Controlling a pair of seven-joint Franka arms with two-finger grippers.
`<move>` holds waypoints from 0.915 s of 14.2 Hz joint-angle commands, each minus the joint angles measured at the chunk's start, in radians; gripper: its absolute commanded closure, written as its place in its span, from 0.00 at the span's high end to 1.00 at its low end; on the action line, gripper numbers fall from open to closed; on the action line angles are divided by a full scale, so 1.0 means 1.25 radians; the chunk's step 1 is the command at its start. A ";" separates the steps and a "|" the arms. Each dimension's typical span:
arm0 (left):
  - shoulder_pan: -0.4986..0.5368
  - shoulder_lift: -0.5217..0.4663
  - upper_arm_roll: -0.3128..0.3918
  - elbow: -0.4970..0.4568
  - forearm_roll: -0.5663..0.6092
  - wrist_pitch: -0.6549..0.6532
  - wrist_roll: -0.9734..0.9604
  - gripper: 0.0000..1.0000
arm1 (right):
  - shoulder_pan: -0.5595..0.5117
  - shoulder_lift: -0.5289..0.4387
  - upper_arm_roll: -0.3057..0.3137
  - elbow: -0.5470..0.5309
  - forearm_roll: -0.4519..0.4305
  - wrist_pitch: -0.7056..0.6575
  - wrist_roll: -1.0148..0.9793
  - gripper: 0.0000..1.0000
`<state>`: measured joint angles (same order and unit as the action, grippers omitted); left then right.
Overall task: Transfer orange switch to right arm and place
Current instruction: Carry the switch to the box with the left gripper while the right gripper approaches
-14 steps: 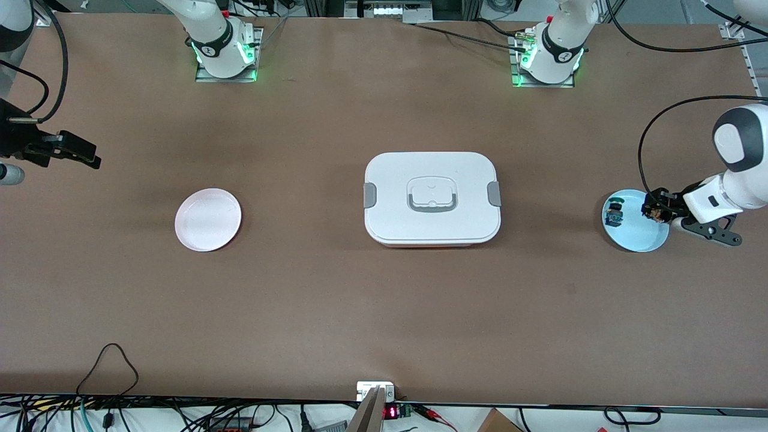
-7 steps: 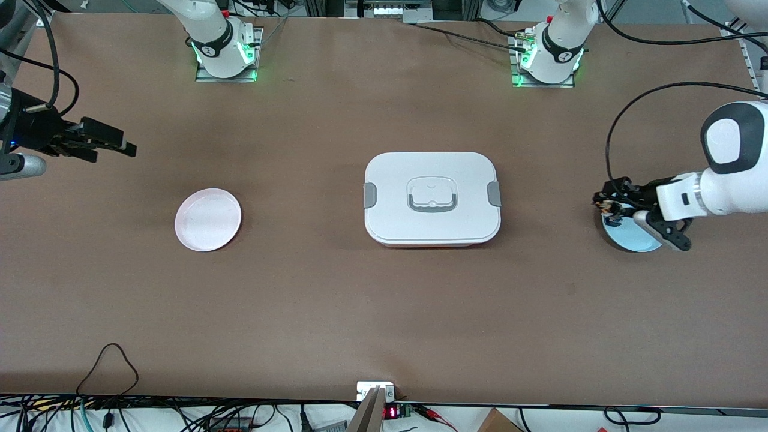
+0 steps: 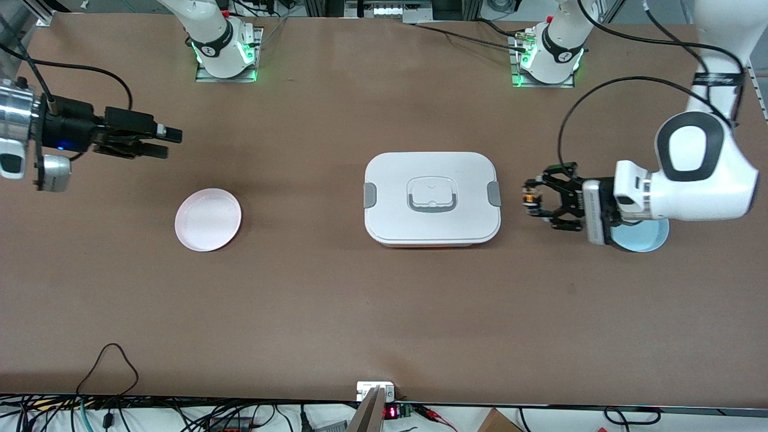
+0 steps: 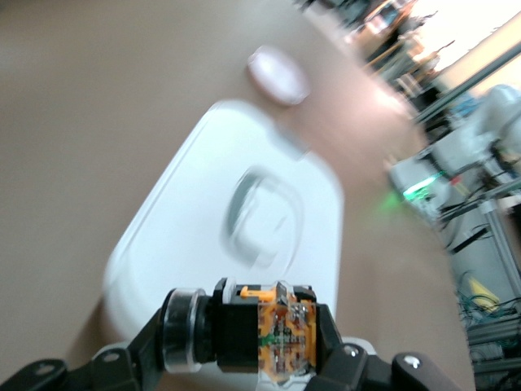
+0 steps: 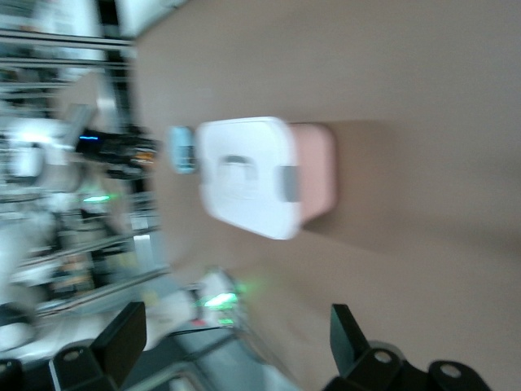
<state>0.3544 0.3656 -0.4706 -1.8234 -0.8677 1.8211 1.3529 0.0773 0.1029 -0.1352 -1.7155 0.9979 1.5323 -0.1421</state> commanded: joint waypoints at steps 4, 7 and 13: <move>-0.066 0.038 -0.112 0.019 -0.314 0.129 0.281 0.21 | 0.021 -0.010 0.006 -0.164 0.230 0.010 -0.103 1.00; -0.154 0.039 -0.114 0.018 -0.494 0.219 0.423 0.21 | 0.058 0.002 0.006 -0.211 0.302 0.014 -0.106 1.00; -0.288 0.041 -0.114 0.017 -0.819 0.353 0.709 0.21 | 0.132 0.088 0.006 -0.221 0.446 -0.038 -0.233 1.00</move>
<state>0.0373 0.4025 -0.6167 -1.8185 -1.7941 2.2237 2.1195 0.2142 0.1820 -0.1215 -1.9863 1.4910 1.5142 -0.3794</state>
